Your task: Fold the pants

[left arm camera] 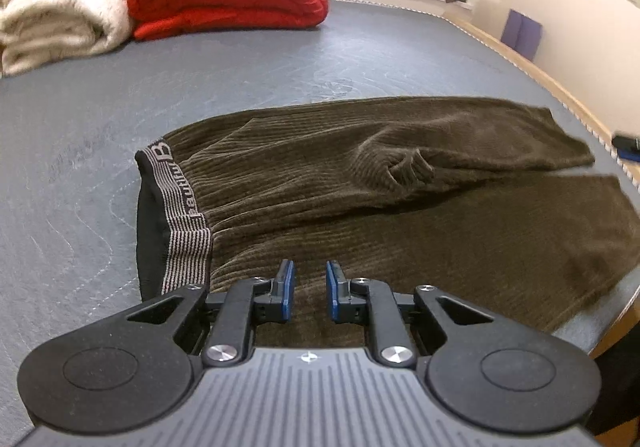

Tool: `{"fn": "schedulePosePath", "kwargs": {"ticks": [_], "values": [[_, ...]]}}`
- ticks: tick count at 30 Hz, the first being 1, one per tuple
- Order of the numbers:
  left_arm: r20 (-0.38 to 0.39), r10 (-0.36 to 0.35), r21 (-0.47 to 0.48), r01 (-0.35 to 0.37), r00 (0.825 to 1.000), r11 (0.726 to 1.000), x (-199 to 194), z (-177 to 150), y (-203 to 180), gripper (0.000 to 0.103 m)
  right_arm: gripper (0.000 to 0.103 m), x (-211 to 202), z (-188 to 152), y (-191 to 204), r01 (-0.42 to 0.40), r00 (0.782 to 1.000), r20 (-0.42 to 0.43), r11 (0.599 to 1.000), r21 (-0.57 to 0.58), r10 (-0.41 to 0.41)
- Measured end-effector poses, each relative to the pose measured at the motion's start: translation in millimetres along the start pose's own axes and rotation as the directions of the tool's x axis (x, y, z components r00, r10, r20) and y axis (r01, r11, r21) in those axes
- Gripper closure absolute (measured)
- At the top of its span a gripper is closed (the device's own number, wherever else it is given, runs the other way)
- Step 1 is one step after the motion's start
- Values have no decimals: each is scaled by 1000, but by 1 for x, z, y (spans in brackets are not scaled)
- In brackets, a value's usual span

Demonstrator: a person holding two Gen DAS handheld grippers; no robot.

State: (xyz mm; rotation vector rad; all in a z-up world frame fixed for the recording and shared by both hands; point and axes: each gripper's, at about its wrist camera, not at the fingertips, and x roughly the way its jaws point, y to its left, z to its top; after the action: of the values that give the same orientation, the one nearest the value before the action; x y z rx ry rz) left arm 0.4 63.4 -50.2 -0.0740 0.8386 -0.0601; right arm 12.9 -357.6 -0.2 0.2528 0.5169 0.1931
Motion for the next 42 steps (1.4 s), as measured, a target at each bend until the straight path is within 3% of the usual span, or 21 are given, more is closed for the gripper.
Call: {"fn": "schedulePosePath", "kwargs": {"ticks": [8,18,19,21,22,23,26,30,33,35,36,37,38,39,41,42], "values": [[37,-53,-54,55,998,997,15,58,25,85,65,7,3,-9,-58,998,-21,996,68,60],[42,45,-77,-42,998,996,94,131,51,82,63,13,2,5,-98,994,-44,995,-22,97],[39,60,-71,-57,997,996,104,137,54,76,63,14,2,6,-98,994,-48,995,-28,96],[39,96,-64,-93,995,994,125,151,59,46,60,18,3,8,-98,994,-59,995,-37,96],[39,122,-62,-120,992,991,135,157,62,21,60,19,3,10,-98,993,-63,994,-42,95],[38,145,-54,-143,989,988,145,161,63,12,60,21,3,11,-96,993,-67,994,-49,93],[0,188,-8,-188,982,982,180,173,72,12,58,25,2,10,-85,994,-76,994,-67,80],[-57,173,-8,-174,983,985,215,180,92,12,58,31,1,7,-63,994,-88,996,-68,57],[-133,91,-3,-93,987,996,233,175,103,12,58,35,3,4,-55,994,-93,997,-53,50],[-206,58,51,-49,977,997,243,168,100,22,58,38,4,4,-52,994,-95,998,-45,48],[-195,69,113,-47,978,992,243,166,95,25,58,39,4,5,-52,994,-96,998,-43,47],[-174,60,149,-34,983,988,239,165,90,46,58,41,4,6,-52,994,-97,998,-44,47],[-168,37,174,-8,985,985,236,165,86,60,58,42,5,7,-52,994,-97,997,-48,47],[-156,60,211,-26,986,977,232,166,80,66,58,43,4,9,-51,994,-97,997,-53,46],[-129,100,283,-60,987,957,221,165,69,92,58,43,3,11,-49,994,-97,997,-64,43],[-111,123,308,-84,986,948,214,164,65,93,58,43,3,11,-48,994,-97,997,-69,41]]}}
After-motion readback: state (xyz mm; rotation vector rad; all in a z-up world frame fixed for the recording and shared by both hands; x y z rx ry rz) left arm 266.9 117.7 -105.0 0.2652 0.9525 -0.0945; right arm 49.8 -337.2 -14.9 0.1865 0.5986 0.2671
